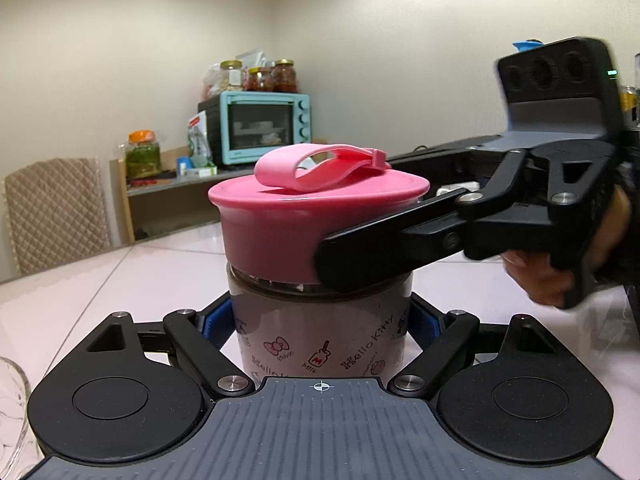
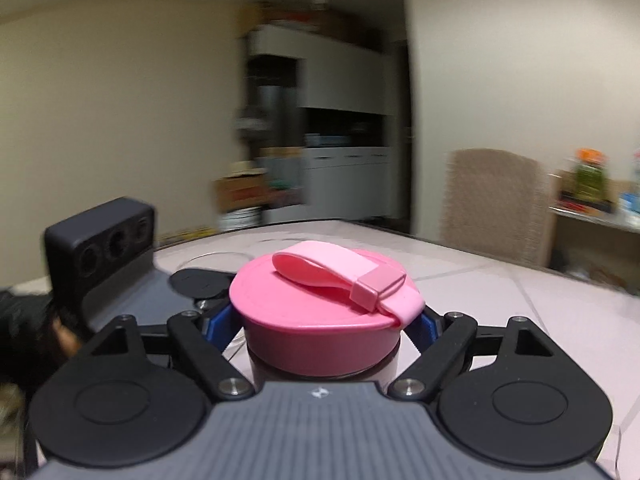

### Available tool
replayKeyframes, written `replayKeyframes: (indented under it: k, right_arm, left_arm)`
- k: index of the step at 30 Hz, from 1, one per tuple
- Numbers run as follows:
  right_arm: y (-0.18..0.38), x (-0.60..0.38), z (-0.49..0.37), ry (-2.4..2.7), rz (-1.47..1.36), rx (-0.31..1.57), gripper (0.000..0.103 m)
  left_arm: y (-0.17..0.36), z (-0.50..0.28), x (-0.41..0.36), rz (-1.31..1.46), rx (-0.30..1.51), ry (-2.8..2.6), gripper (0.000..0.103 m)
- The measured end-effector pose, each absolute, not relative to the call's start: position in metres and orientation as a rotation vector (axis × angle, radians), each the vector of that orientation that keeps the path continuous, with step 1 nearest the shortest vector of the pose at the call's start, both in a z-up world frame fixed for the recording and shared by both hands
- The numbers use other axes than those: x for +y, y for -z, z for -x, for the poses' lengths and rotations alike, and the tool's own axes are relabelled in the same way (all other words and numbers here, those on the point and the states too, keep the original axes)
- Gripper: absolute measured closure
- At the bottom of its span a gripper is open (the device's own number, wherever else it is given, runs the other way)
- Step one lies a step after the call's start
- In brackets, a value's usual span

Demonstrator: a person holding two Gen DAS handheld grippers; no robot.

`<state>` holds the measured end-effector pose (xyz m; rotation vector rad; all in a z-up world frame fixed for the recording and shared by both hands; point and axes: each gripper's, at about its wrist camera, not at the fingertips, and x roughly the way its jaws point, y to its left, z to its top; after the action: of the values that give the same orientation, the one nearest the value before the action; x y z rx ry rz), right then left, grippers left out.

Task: Unscrew bottle cap and pour
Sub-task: 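Regrip the cap with the right gripper and twist it again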

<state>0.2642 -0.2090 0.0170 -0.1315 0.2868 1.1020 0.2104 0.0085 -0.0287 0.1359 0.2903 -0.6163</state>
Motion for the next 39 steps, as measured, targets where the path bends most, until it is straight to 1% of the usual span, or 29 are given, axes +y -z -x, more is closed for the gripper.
replayKeyframes:
  k: [4,5,6,10,12,21,31,37,38,39]
  right_arm:
    - [-0.021,-0.211,-0.269,-1.149,0.134,0.289,0.017]
    - [-0.022,-0.211,-0.265,-1.121,0.128,0.288,0.014]
    - [-0.022,-0.21,-0.261,-1.089,0.122,0.286,0.009]
    - [-0.026,-0.207,-0.234,-0.939,0.089,0.276,0.007]
    - [-0.027,-0.205,-0.225,-0.884,0.069,0.28,0.004]
    - [-0.029,-0.182,-0.2,-0.656,0.059,0.271,0.004]
    - [-0.016,-0.162,-0.204,-0.552,-0.007,0.274,0.005]
    - [-0.013,-0.15,-0.205,-0.488,0.007,0.284,0.006]
    - [-0.013,-0.149,-0.205,-0.485,0.012,0.284,0.009]
    - [-0.012,-0.148,-0.205,-0.481,0.018,0.285,0.016]
  left_arm:
    - [0.028,-0.21,0.009,-0.131,0.291,0.618,0.014]
    - [0.028,-0.21,0.009,-0.131,0.292,0.618,0.014]
    - [0.028,-0.21,0.01,-0.13,0.292,0.618,0.014]
    - [0.028,-0.21,0.009,-0.13,0.292,0.618,0.014]
    - [0.028,-0.209,0.008,-0.13,0.292,0.618,0.013]
    - [0.027,-0.209,0.01,-0.13,0.292,0.618,0.013]
    - [0.027,-0.209,0.01,-0.13,0.292,0.618,0.013]
    - [0.027,-0.208,0.01,-0.13,0.292,0.618,0.013]
    - [0.027,-0.208,0.01,-0.13,0.292,0.619,0.013]
    - [0.027,-0.208,0.01,-0.13,0.293,0.619,0.013]
